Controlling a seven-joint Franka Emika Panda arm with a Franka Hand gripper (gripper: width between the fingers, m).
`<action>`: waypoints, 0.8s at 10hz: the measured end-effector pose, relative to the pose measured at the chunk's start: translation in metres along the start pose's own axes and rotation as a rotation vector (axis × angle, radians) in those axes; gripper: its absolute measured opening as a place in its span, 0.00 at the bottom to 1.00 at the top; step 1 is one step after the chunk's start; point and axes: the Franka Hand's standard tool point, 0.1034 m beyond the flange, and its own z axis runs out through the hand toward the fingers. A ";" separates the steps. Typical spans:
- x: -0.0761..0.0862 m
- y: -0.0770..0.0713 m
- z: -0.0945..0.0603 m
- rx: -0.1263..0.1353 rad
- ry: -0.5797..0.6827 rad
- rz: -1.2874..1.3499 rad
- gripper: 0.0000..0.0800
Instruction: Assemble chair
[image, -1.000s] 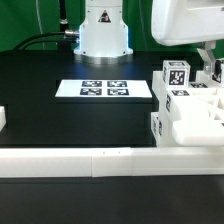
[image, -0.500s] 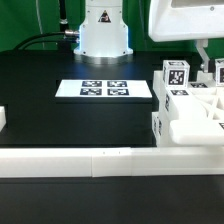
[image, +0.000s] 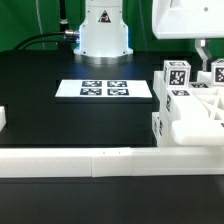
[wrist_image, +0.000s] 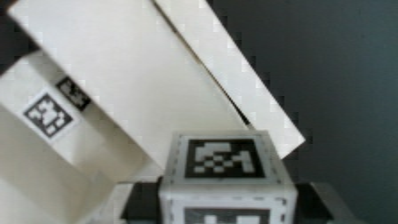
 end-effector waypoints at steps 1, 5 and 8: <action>-0.002 -0.002 0.000 0.000 0.000 0.104 0.36; -0.004 -0.002 0.001 -0.001 0.000 0.179 0.37; -0.001 -0.001 0.000 0.002 -0.005 0.044 0.78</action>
Offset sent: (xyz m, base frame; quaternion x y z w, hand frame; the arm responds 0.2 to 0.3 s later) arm 0.0000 0.0000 0.0000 0.0000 0.0000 0.1296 0.9916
